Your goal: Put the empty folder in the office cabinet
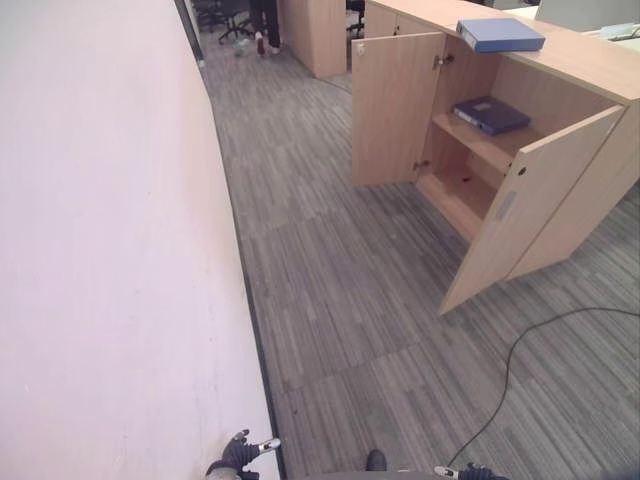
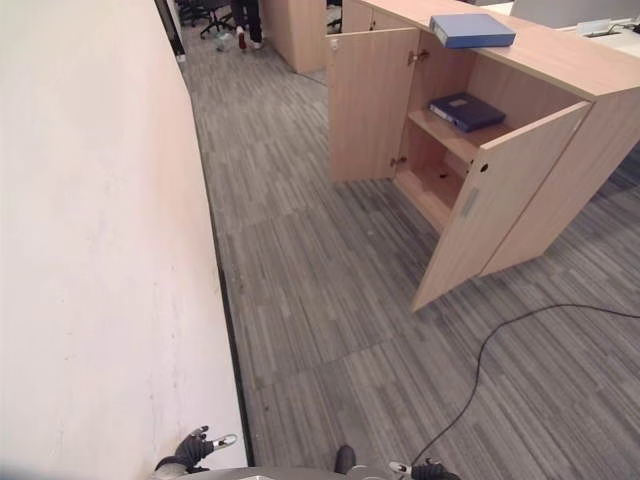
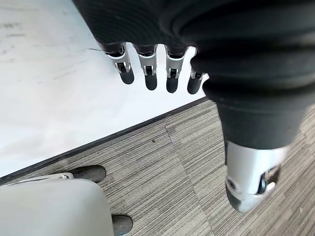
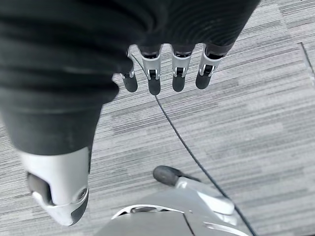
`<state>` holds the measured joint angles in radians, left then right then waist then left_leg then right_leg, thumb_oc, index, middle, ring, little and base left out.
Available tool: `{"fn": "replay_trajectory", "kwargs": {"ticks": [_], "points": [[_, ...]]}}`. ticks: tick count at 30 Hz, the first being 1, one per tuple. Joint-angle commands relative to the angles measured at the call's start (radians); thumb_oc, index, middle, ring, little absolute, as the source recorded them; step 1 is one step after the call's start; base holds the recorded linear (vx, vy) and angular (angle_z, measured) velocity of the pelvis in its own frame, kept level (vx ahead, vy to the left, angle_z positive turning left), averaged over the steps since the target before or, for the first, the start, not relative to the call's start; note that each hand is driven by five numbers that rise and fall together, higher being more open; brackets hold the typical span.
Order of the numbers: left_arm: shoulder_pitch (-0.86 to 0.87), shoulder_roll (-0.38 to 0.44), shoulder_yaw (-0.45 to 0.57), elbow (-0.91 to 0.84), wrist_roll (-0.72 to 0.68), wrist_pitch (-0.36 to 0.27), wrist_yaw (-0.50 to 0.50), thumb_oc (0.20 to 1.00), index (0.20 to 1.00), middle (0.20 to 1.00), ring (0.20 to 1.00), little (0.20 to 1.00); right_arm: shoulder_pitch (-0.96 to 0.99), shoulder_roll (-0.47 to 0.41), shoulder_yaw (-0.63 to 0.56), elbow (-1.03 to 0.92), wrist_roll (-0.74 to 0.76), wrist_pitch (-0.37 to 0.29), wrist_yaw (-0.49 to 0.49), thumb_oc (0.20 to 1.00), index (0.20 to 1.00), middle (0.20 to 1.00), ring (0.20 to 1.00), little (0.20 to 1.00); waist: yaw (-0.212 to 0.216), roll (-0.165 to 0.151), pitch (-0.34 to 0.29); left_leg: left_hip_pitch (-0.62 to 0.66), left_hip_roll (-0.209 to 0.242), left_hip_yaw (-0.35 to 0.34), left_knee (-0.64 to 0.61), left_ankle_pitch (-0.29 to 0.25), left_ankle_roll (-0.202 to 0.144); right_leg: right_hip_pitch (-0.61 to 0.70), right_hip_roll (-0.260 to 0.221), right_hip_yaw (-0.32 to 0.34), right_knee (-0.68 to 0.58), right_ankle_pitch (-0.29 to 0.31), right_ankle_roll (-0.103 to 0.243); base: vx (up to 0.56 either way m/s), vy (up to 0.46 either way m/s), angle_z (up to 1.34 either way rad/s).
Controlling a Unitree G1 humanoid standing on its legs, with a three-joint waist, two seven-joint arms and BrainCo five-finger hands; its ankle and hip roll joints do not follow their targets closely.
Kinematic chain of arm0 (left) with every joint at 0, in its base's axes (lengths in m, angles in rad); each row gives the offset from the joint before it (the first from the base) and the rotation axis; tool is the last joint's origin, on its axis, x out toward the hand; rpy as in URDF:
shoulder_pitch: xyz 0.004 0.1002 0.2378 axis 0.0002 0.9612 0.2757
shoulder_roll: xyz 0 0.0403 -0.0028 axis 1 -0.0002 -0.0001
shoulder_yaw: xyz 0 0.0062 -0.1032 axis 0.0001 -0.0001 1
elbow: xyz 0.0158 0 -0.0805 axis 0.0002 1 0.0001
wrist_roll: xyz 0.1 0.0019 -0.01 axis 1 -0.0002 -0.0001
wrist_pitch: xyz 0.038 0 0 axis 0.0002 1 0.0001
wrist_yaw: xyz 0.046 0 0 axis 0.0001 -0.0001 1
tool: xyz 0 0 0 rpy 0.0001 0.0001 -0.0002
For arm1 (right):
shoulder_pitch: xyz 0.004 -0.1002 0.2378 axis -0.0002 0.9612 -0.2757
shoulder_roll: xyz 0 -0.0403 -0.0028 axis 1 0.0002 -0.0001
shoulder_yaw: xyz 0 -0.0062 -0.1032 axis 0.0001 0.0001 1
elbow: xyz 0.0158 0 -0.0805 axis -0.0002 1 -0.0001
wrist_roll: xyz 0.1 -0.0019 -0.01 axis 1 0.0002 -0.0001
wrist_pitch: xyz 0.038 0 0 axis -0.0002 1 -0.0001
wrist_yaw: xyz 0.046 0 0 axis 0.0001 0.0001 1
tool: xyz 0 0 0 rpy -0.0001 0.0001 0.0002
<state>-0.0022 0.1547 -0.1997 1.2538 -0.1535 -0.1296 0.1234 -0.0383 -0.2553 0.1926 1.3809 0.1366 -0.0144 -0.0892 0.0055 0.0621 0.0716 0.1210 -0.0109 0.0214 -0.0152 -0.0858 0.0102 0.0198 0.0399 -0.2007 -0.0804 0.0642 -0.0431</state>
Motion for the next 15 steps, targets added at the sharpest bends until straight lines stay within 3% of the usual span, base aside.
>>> {"fn": "replay_trajectory", "kwargs": {"ticks": [1,15], "points": [[0.010,0.029,0.007,0.073,-0.015,-0.010,-0.007,1.000,1.000,1.000,1.000,1.000,-0.027,0.022,0.032,0.047,0.015,-0.027,0.004,1.000,1.000,1.000,1.000,1.000,-0.003,-0.051,-0.021,-0.047,0.006,0.004,-0.072,0.037,-0.050,0.065,-0.109,0.024,-0.007,-0.095,0.151,-0.04,-0.015,-0.01],[0.001,0.037,0.010,0.054,-0.037,-0.022,-0.017,1.000,1.000,1.000,1.000,1.000,-0.024,0.019,0.039,0.054,0.013,-0.030,0.011,1.000,1.000,1.000,1.000,1.000,-0.002,-0.067,-0.017,-0.051,0.008,0.007,-0.072,0.035,-0.051,0.061,-0.108,0.026,-0.007,-0.092,0.152,-0.01,-0.008,-0.03]]}}
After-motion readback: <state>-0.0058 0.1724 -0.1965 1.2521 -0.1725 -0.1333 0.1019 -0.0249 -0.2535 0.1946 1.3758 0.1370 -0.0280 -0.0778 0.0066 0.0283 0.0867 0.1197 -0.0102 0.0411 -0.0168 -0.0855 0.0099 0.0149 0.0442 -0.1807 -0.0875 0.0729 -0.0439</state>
